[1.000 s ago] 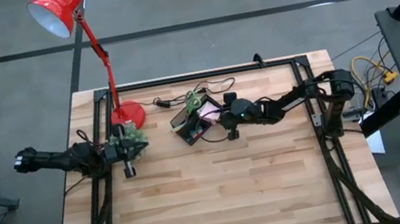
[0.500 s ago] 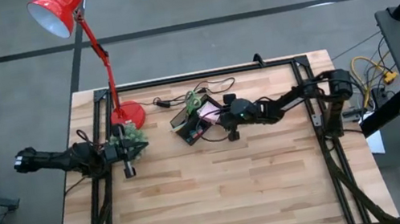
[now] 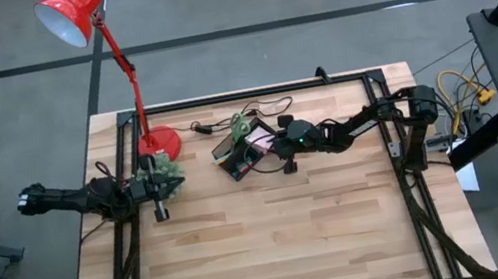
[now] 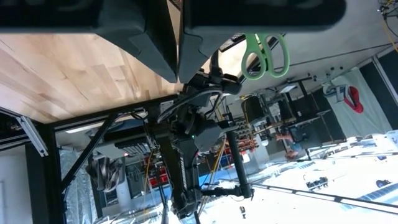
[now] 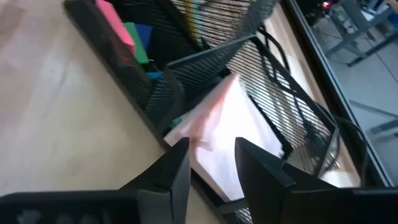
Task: Pick and place office supplies into organizer
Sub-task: Put the light pink sticky notes into the black desk organizer, then return to Home Position
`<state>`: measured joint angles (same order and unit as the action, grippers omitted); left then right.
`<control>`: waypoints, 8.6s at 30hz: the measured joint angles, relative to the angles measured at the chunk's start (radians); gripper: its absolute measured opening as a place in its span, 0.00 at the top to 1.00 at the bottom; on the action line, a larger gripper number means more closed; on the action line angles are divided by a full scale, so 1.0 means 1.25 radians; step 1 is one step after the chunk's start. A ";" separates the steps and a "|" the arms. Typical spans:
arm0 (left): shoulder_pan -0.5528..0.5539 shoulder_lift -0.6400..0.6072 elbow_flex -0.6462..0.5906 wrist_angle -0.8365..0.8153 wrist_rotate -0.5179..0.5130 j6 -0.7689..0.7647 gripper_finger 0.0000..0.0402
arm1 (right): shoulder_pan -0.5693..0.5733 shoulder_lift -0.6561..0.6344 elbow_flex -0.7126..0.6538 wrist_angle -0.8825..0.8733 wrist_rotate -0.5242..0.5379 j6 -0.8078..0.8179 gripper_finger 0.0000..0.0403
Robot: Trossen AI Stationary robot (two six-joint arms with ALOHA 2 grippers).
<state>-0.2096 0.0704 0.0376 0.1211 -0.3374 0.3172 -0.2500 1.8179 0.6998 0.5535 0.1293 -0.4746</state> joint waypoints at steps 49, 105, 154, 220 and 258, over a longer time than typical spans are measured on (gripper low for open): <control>0.000 0.002 -0.002 -0.002 0.000 -0.020 1.00 | -0.001 -0.041 0.039 -0.179 -0.095 0.010 0.88; 0.000 0.002 -0.002 0.000 0.002 -0.019 1.00 | 0.092 -0.682 -0.460 0.102 -0.139 0.250 0.98; 0.003 0.035 -0.023 0.066 0.133 -0.142 1.00 | 0.090 -1.417 -0.551 -0.440 -0.102 0.299 0.98; 0.163 0.019 -0.026 -0.062 0.182 -0.164 1.00 | 0.090 -1.415 -0.551 -0.440 -0.102 0.191 0.98; 0.163 0.020 -0.026 -0.062 0.183 -0.164 1.00 | 0.090 -1.415 -0.551 -0.440 -0.102 0.190 0.98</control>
<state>-0.0059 0.0959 0.0048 0.0437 -0.1085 0.1116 -0.1375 0.0486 0.0105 0.0036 0.0013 -0.2373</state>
